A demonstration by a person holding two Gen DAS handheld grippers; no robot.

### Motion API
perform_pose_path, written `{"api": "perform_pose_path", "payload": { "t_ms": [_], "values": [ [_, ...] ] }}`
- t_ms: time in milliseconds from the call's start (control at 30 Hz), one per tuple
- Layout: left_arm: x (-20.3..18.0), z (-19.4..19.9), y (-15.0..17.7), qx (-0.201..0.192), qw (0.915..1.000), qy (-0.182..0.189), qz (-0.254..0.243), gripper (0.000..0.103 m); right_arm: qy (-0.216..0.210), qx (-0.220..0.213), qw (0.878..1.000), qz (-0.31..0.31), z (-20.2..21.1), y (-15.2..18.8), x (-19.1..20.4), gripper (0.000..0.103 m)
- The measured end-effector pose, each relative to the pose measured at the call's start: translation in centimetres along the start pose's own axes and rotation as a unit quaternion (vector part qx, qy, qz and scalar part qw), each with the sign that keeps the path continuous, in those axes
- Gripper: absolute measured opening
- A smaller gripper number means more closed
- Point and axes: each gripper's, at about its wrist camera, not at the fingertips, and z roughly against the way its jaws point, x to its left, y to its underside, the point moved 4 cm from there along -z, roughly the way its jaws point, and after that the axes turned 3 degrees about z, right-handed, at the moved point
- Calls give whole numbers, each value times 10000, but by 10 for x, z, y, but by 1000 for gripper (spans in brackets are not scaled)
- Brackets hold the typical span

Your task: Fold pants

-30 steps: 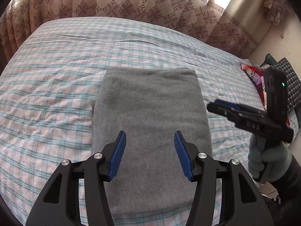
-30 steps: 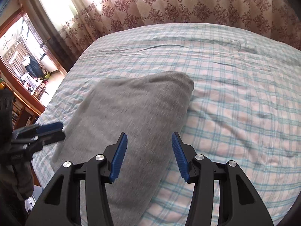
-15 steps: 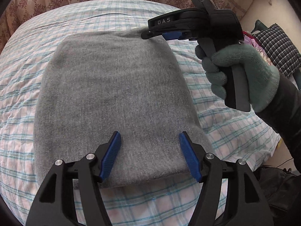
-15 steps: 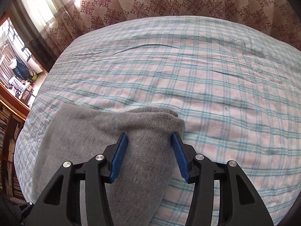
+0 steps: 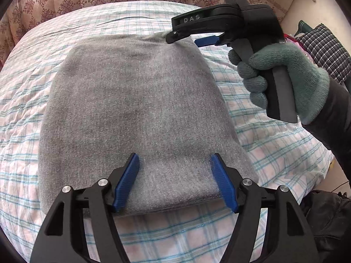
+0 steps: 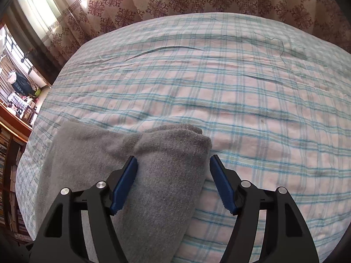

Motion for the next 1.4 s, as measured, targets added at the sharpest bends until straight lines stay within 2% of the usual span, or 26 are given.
{"api": "perform_pose_path", "payload": {
  "t_ms": [200,333,500,733,867,1133,1400],
  "values": [
    [0,2,-2,-18,9999,-153,-15,77,-18,-189,9998,25,43,28,-1,68],
    [0,7,-2,-58,9996,-281,-69,81,-186,-68,9998,-73,59,60,-3,68],
    [4,10,-5,-187,9969,-738,-195,82,-438,201,9988,-59,71,101,2,68],
    [8,13,-8,-228,9956,-888,-193,82,-714,496,9960,229,80,142,22,68],
    [6,11,-7,-229,9951,-935,-223,82,-615,555,9948,599,81,157,35,68],
    [8,9,-3,-230,9946,-983,-260,85,-634,700,9938,593,82,167,32,68],
    [33,22,-13,-450,9922,-1151,147,86,-896,967,9899,522,85,187,30,68]
  ]
}}
